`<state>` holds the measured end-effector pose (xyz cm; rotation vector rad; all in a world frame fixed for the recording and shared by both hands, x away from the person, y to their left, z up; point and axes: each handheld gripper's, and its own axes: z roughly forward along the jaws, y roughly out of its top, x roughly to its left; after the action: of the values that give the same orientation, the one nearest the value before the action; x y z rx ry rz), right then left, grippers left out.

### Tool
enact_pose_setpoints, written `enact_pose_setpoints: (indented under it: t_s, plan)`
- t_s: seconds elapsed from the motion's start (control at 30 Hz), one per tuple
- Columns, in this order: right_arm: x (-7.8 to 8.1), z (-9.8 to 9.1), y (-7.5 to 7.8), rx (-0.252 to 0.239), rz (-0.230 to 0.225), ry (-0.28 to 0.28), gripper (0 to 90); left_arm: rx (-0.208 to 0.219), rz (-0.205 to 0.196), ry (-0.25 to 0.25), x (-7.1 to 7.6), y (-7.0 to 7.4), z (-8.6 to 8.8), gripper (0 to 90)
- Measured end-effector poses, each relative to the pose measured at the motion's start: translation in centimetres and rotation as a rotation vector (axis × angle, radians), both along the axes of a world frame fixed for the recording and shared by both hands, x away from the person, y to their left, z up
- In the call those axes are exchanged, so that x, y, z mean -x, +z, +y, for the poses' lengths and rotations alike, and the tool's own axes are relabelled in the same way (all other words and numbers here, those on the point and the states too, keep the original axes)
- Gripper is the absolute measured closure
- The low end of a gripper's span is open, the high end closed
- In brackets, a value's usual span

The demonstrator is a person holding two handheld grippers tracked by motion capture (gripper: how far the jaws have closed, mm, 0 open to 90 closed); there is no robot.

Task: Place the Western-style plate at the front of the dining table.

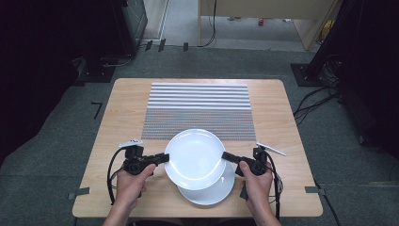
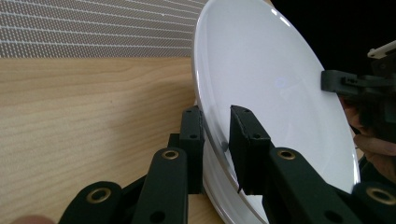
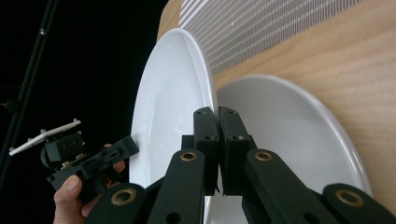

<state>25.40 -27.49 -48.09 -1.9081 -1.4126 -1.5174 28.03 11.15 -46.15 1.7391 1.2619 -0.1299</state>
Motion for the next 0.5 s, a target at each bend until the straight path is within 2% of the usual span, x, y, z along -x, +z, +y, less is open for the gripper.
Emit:
enact_pose_setpoints:
  t_s: [0.17, 0.5]
  plan:
    - [-1.5, 0.1, 0.7, 0.021, -0.013, 0.000, 87.9, -0.008, -0.001, 0.014, -1.4, 0.5, -0.2, 76.1]
    - [-4.8, -0.4, 2.1, 0.016, -0.020, -0.001, 87.9, -0.006, -0.010, 0.027, -4.3, 1.9, -0.8, 76.0]
